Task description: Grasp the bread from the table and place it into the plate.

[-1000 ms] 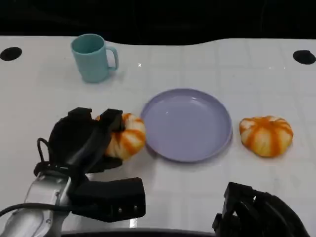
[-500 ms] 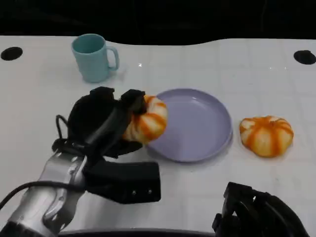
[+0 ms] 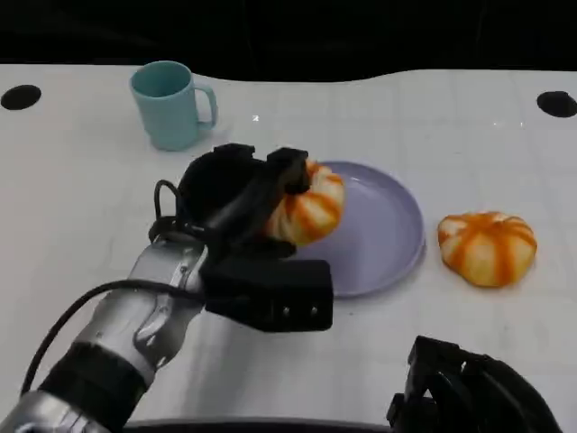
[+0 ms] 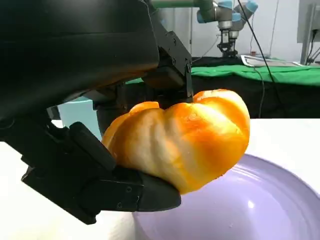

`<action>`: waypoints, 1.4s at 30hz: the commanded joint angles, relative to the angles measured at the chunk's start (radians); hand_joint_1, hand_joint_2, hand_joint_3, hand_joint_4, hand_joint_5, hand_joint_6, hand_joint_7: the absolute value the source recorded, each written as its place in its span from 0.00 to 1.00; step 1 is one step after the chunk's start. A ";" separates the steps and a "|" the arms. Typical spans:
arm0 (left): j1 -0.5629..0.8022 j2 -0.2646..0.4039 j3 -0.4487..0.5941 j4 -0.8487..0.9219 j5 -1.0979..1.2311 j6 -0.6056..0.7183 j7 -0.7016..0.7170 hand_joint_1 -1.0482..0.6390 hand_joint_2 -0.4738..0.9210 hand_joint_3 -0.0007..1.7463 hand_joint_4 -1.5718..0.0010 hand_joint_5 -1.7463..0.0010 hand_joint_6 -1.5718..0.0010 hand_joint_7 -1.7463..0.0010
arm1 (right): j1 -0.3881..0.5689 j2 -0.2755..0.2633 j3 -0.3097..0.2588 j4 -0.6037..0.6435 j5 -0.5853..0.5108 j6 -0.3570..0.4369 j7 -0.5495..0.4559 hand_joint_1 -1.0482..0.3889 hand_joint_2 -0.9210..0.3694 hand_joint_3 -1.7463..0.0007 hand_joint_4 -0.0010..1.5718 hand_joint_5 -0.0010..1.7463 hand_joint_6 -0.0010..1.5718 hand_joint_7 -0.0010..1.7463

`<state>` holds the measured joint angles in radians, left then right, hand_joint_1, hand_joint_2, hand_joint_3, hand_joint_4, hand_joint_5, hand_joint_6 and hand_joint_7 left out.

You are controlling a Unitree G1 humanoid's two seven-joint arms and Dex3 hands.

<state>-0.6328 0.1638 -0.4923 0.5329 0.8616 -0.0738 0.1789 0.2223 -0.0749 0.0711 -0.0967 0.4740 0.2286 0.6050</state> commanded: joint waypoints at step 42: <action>-0.013 0.040 -0.060 -0.030 -0.047 0.004 -0.115 0.19 1.00 0.12 0.84 0.84 0.84 0.95 | 0.014 -0.009 0.000 -0.016 -0.005 -0.006 -0.003 0.24 0.00 0.86 0.56 0.91 0.49 0.80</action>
<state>-0.6727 0.1713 -0.5623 0.5432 0.8210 -0.0622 0.0721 0.2298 -0.0751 0.0753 -0.1025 0.4712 0.2277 0.6068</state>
